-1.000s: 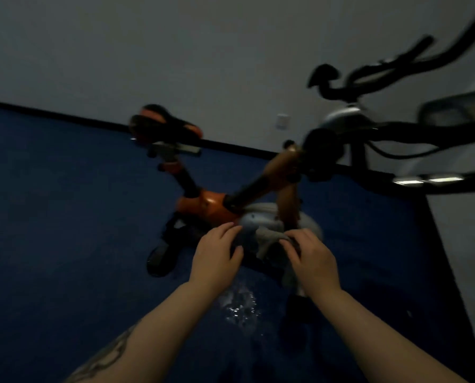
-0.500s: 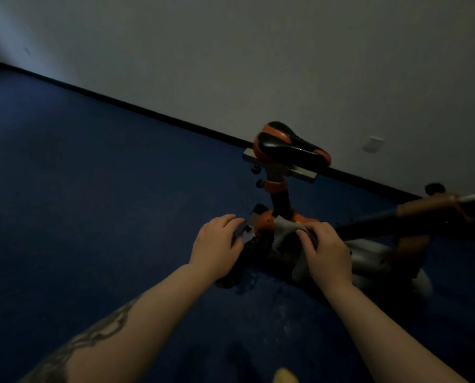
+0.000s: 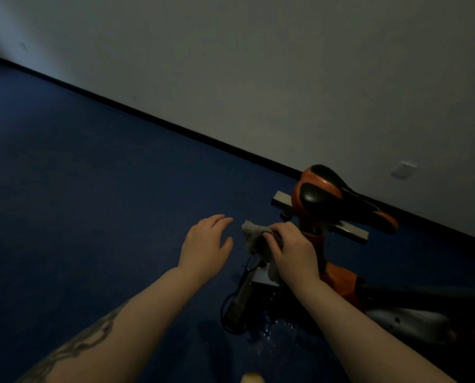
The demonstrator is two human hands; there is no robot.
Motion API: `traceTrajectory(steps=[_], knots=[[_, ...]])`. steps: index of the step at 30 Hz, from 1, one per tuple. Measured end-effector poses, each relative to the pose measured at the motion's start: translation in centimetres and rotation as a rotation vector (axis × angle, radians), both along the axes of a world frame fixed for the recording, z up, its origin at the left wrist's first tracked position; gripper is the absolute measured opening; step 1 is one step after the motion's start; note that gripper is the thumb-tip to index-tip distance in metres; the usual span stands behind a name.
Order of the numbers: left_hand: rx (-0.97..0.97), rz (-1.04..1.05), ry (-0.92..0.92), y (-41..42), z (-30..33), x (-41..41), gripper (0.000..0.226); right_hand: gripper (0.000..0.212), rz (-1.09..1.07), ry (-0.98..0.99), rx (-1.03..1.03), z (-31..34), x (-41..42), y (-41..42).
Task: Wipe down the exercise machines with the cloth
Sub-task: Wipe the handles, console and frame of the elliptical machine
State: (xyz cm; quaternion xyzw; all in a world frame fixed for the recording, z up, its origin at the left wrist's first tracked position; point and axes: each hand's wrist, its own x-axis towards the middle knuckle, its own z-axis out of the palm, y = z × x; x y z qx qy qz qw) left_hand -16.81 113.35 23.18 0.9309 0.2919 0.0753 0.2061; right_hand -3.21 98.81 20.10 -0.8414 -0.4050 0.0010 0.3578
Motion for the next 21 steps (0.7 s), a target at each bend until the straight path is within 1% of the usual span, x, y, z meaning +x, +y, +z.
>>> traceTrajectory(steps=[7,9,13,17,21], knots=[[-0.023,-0.016,-0.015,12.2,-0.8,2.9,0.048,0.009,-0.023,-0.022,-0.009,-0.3,2.0,12.2],[-0.02,-0.059,-0.015,16.5,-1.2,3.8,0.048,0.009,-0.058,-0.024,-0.013,-0.7,2.7,15.9],[0.0,-0.205,0.03,24.9,-1.5,5.7,0.048,0.011,-0.182,-0.021,-0.035,-1.3,3.6,22.2],[0.046,-0.347,0.054,32.4,-1.1,8.4,0.048,0.012,-0.344,0.001,-0.028,-0.7,4.5,26.5],[0.037,-0.446,0.043,36.6,-1.0,12.3,0.048,0.012,-0.473,-0.003,-0.017,-0.4,5.8,29.2]])
